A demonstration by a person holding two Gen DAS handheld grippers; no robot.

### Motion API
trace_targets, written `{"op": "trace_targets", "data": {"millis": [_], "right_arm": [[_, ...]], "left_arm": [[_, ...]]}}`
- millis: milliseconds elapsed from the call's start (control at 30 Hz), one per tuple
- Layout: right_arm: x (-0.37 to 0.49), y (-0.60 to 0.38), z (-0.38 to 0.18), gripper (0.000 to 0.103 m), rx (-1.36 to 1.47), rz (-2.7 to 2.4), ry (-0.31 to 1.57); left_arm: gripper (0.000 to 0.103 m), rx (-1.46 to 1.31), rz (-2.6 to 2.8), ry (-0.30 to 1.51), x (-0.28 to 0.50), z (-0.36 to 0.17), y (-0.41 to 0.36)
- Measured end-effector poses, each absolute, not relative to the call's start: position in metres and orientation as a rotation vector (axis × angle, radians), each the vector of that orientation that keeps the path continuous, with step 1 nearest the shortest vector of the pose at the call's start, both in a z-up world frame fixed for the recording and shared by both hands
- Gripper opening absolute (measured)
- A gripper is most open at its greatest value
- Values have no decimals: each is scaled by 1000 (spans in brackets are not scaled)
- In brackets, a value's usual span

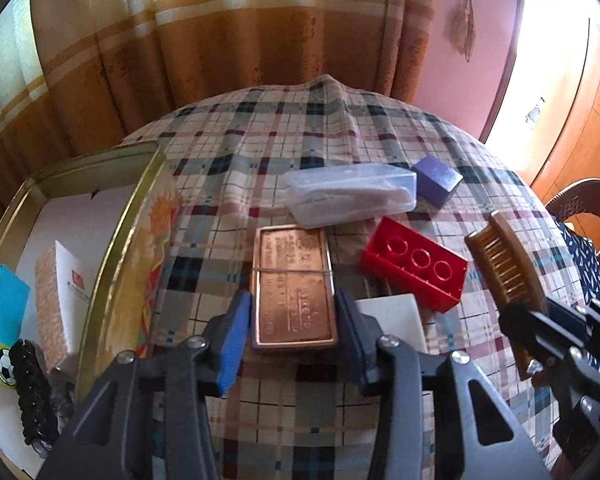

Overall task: Organize rigid objects
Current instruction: 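Lift the copper plate and wooden brush with both tools toward the tray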

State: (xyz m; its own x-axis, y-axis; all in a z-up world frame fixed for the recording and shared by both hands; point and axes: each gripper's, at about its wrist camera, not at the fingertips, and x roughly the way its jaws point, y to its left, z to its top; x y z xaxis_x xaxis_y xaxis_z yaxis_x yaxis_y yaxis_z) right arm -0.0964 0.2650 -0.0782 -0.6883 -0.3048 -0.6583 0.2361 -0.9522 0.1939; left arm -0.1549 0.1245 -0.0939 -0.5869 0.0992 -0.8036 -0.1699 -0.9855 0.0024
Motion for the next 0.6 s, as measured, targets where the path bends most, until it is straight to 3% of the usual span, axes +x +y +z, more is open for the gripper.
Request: {"op": "trace_targets", "data": {"millis": [400, 500, 600], "right_arm": [[-98, 265, -79, 17, 1076, -2626, -145], [-97, 265, -78, 17, 1076, -2629, -140], [-96, 264, -78, 17, 1075, -2629, -132]], "left_arm": [[45, -1364, 2630, 136, -161, -97, 120], [64, -1346, 2661, 131, -159, -96, 119], [66, -1332, 2662, 156, -162, -95, 124]]}}
